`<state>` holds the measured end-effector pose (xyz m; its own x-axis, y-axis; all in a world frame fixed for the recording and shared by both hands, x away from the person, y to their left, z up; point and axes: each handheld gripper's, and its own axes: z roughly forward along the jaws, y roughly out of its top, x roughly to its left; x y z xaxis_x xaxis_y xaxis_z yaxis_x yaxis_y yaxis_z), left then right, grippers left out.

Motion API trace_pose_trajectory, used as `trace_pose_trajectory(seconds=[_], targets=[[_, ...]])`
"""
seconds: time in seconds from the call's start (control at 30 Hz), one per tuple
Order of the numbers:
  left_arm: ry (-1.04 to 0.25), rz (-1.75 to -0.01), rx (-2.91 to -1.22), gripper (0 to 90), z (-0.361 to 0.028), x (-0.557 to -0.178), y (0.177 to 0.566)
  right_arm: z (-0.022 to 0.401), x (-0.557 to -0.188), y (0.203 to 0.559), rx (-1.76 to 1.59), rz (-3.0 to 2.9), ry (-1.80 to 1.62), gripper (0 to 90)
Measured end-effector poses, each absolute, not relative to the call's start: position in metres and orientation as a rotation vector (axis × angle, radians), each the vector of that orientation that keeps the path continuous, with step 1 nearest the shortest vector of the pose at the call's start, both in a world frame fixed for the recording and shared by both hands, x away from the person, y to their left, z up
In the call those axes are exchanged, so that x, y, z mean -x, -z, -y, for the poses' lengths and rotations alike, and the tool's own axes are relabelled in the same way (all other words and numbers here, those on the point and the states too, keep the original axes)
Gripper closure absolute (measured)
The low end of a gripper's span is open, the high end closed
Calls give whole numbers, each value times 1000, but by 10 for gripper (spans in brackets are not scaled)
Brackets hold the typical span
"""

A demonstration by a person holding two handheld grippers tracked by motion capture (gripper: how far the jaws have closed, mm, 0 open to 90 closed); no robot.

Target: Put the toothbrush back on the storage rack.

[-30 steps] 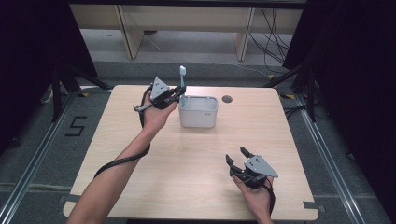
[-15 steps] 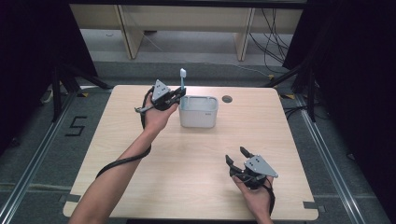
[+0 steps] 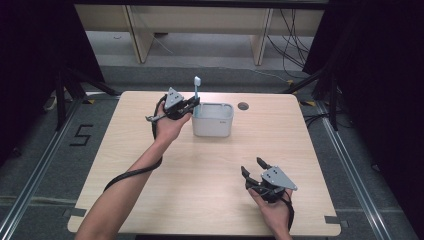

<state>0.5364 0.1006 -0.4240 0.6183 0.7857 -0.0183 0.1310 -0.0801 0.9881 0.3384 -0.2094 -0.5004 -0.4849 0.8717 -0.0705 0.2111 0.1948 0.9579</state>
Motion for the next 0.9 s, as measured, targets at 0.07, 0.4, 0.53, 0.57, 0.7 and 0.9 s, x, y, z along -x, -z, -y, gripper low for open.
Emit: trace_pose_trajectory(seconds=[0.07, 0.4, 0.53, 0.57, 0.7, 0.9], targets=[[-647, -792, -1589, 831, -101, -537, 425, 210, -339, 500, -1001, -1824, -1311, 368], [-630, -816, -1606, 830, -100, -539, 428, 209, -339, 501, -1012, -1840, -1323, 368], [-630, -820, -1614, 830, -100, -539, 429, 209, -339, 501, -1007, -1834, -1317, 369], [-627, -824, -1615, 830, -100, -539, 429, 210, -339, 500, -991, -1827, -1307, 368], [-625, -828, -1624, 830, -100, -540, 430, 210, -339, 501, -997, -1835, -1307, 368], [-620, -833, -1632, 829, -100, -539, 432, 209, -339, 501, -1004, -1841, -1312, 368]])
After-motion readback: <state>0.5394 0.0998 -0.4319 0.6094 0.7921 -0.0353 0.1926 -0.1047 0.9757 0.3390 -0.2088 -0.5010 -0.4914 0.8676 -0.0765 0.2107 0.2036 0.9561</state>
